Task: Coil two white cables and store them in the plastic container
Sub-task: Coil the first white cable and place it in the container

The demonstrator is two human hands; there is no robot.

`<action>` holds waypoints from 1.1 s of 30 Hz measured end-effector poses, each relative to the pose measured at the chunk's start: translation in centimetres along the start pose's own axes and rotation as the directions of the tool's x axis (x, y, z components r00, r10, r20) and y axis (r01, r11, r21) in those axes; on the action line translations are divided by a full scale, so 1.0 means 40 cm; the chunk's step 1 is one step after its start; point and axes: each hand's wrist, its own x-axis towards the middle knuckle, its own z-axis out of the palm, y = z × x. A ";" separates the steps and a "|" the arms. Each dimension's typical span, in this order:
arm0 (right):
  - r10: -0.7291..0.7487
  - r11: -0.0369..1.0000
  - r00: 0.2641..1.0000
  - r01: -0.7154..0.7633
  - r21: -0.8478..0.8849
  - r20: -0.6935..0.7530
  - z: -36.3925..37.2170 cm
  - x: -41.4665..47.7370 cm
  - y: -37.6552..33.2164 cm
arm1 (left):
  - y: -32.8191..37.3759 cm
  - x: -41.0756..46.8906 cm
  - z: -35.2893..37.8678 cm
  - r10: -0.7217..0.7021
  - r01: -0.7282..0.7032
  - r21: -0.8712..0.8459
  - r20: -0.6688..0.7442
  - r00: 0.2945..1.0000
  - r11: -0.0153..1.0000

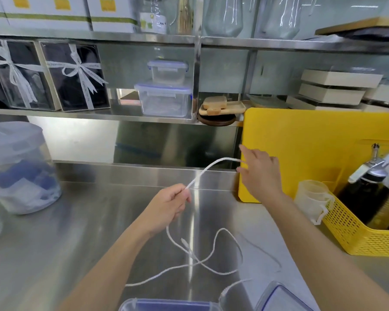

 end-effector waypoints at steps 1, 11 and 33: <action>-0.125 0.992 0.992 0.124 0.032 0.035 0.000 -0.015 -0.013 | 0.012 0.003 0.002 0.028 -0.028 0.012 -0.006 1.000 1.000; -0.015 0.813 0.983 0.120 0.570 -0.185 -0.016 0.001 -0.060 | 0.019 -0.024 -0.019 -0.082 0.089 -0.151 0.050 0.995 0.985; -0.126 0.778 0.930 -0.124 0.616 0.346 0.012 -0.125 -0.173 | 0.009 -0.040 -0.130 -0.128 -0.106 -0.692 -0.277 0.952 0.714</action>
